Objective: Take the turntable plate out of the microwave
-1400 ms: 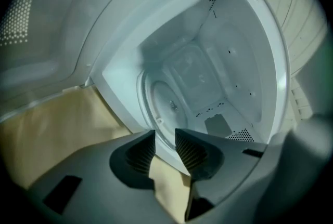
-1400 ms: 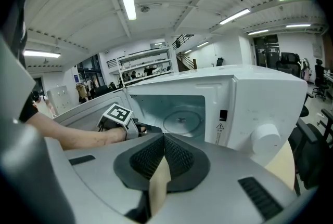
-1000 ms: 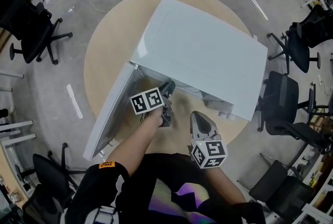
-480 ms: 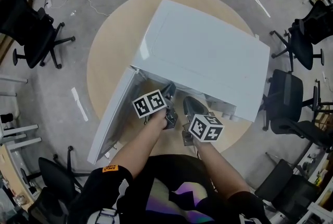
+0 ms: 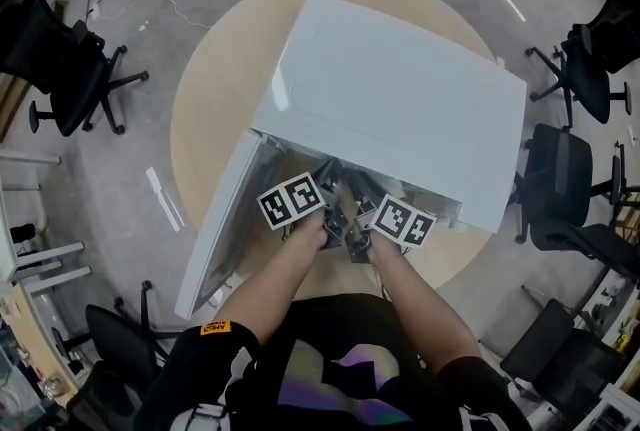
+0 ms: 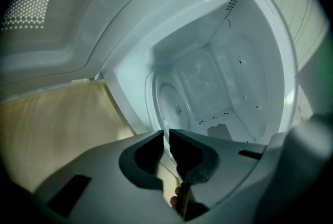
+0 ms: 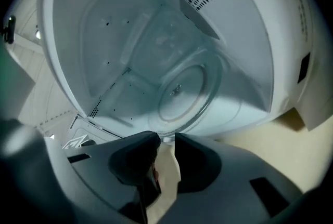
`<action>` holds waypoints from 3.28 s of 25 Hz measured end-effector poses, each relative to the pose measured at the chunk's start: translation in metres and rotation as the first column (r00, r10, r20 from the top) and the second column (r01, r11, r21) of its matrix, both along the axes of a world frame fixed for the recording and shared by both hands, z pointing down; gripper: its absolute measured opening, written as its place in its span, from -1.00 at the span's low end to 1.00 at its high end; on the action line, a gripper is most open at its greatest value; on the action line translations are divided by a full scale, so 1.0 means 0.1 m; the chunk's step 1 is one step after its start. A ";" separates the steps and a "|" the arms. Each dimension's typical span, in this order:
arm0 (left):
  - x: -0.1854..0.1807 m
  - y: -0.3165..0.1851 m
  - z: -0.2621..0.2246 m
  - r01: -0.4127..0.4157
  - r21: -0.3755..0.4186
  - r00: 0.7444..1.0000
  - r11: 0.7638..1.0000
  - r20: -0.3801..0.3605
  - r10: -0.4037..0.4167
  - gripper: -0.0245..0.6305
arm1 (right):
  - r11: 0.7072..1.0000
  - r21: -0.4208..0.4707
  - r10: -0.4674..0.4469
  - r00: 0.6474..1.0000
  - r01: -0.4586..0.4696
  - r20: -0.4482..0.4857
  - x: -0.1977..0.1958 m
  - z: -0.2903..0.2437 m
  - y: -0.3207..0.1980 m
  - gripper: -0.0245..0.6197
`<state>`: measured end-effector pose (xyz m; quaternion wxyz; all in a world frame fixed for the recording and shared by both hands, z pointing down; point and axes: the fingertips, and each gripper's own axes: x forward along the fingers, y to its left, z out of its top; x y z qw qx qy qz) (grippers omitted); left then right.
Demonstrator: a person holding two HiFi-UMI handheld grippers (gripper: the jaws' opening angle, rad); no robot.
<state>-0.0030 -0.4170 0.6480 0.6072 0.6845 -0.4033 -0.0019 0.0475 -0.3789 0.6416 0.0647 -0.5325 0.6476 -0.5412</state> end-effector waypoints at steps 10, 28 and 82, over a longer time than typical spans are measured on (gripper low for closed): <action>-0.01 -0.01 -0.03 -0.007 0.010 1.000 1.000 0.000 0.007 -0.68 | 0.997 -0.005 0.072 0.979 -0.072 0.189 -0.03 0.09 -0.14 -0.65; 0.01 0.01 -0.04 -0.032 0.020 0.997 0.999 -0.065 0.033 -0.56 | 0.998 0.030 0.056 0.990 -0.060 0.130 0.02 0.01 -0.09 -0.65; -0.03 -0.16 -0.15 0.069 -0.075 0.973 0.995 -0.214 -0.083 -0.68 | 0.965 -0.014 0.252 0.905 -0.264 0.342 0.17 0.04 -0.29 -0.65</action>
